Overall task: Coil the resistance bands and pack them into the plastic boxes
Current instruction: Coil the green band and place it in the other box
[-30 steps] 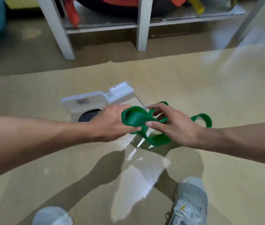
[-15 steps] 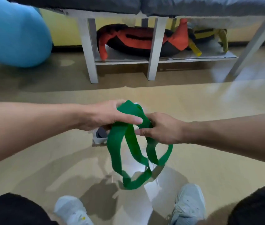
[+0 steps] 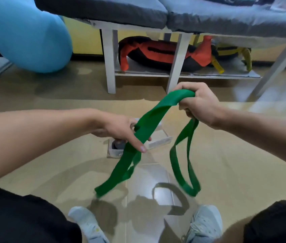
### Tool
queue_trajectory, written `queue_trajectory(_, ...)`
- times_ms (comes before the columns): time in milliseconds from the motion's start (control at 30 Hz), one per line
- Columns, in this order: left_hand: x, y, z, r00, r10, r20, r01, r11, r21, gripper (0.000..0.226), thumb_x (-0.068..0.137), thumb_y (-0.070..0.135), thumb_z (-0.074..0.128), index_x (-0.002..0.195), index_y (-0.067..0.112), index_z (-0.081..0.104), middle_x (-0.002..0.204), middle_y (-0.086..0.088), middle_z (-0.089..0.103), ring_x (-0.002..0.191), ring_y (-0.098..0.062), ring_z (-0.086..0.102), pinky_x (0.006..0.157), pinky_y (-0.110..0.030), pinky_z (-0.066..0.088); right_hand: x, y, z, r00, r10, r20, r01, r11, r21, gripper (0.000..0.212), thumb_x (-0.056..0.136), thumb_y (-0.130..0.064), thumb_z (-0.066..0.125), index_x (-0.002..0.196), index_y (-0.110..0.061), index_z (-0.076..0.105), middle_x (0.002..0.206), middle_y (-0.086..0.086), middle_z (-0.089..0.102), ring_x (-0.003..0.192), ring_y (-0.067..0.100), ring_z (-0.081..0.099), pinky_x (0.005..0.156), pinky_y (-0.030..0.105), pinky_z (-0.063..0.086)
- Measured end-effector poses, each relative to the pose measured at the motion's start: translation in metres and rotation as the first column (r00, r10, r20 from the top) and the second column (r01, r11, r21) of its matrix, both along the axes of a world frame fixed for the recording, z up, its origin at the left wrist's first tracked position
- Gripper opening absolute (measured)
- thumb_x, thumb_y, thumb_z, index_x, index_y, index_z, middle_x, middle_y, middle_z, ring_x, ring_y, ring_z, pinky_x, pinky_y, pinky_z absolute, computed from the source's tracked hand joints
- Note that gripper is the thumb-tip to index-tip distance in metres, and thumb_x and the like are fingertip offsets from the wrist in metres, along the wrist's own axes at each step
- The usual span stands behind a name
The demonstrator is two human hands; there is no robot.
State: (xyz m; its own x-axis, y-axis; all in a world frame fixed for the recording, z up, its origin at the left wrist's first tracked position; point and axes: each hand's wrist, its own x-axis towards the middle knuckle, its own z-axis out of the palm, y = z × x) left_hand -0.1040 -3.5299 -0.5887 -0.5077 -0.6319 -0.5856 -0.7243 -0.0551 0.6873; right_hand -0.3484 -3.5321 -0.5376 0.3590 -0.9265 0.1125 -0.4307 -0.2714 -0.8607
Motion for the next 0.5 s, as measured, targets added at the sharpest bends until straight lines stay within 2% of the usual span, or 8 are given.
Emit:
queue_trajectory(67,-0.003,-0.002,-0.008,0.999,0.041,0.000,-0.041,0.999,0.007,0.061,0.069,0.052,0.089,0.120,0.027,0.068,0.113,-0.008,0.073,0.085,-0.019,0.055,0.053,-0.019,0.039,0.004,0.003,0.004,0.993,0.018,0.114,-0.018,1.000,-0.008,0.044,0.078,0.013,0.051,0.072,-0.027,0.068,0.056,-0.008,0.052,0.049,0.015,0.038,0.051,0.029,0.028)
queue_trajectory(133,-0.006,-0.003,-0.013,0.996,0.088,-0.003,-0.089,0.995,-0.042,0.056,0.075,0.053,0.084,0.118,0.021,0.068,0.107,-0.003,0.074,0.084,-0.015,0.064,0.054,-0.016,0.044,0.012,0.007,0.012,0.989,0.060,0.139,-0.052,0.997,-0.060,0.045,0.078,0.017,0.053,0.075,-0.026,0.068,0.059,-0.012,0.056,0.049,0.008,0.045,0.048,0.025,0.034)
queue_trajectory(200,-0.006,-0.004,-0.013,0.994,0.105,-0.001,-0.105,0.986,-0.128,0.058,0.071,0.057,0.085,0.115,0.023,0.070,0.106,0.002,0.075,0.094,-0.016,0.070,0.071,-0.022,0.056,0.019,0.011,0.021,0.988,0.084,0.133,-0.068,0.991,-0.117,0.042,0.079,0.020,0.056,0.079,-0.021,0.067,0.061,-0.015,0.061,0.051,-0.003,0.052,0.050,0.011,0.040)
queue_trajectory(267,-0.005,-0.006,-0.011,0.998,0.056,0.027,-0.047,0.966,-0.255,0.062,0.064,0.061,0.088,0.111,0.024,0.072,0.107,0.003,0.076,0.102,-0.021,0.071,0.089,-0.036,0.059,0.023,0.013,0.026,0.982,0.090,0.167,-0.065,0.987,-0.145,0.038,0.079,0.021,0.058,0.081,-0.017,0.066,0.060,-0.016,0.063,0.050,-0.005,0.056,0.051,0.007,0.041)
queue_trajectory(333,-0.004,-0.006,-0.013,0.998,0.021,0.060,0.001,0.941,-0.338,0.055,0.062,0.062,0.089,0.102,0.029,0.073,0.102,0.006,0.076,0.097,-0.022,0.071,0.088,-0.038,0.059,0.025,0.015,0.027,0.978,0.095,0.186,-0.062,0.983,-0.172,0.038,0.078,0.023,0.057,0.082,-0.014,0.065,0.059,-0.016,0.063,0.050,-0.005,0.058,0.051,0.007,0.042)
queue_trajectory(400,-0.004,-0.007,-0.014,0.997,0.049,0.058,-0.022,0.918,-0.396,0.051,0.060,0.057,0.092,0.098,0.029,0.072,0.098,0.009,0.075,0.093,-0.018,0.071,0.085,-0.039,0.060,0.028,0.016,0.028,0.971,0.113,0.209,-0.074,0.980,-0.186,0.038,0.079,0.025,0.055,0.084,-0.011,0.064,0.058,-0.016,0.064,0.049,-0.004,0.059,0.050,0.006,0.042)
queue_trajectory(500,-0.004,-0.009,-0.009,0.994,0.106,-0.034,-0.109,0.870,-0.482,0.044,0.058,0.043,0.098,0.089,0.024,0.072,0.091,0.011,0.077,0.089,-0.012,0.072,0.083,-0.038,0.059,0.029,0.016,0.032,0.963,0.134,0.233,-0.077,0.969,-0.236,0.036,0.081,0.021,0.057,0.088,-0.013,0.066,0.064,-0.016,0.065,0.053,-0.004,0.059,0.053,0.007,0.042)
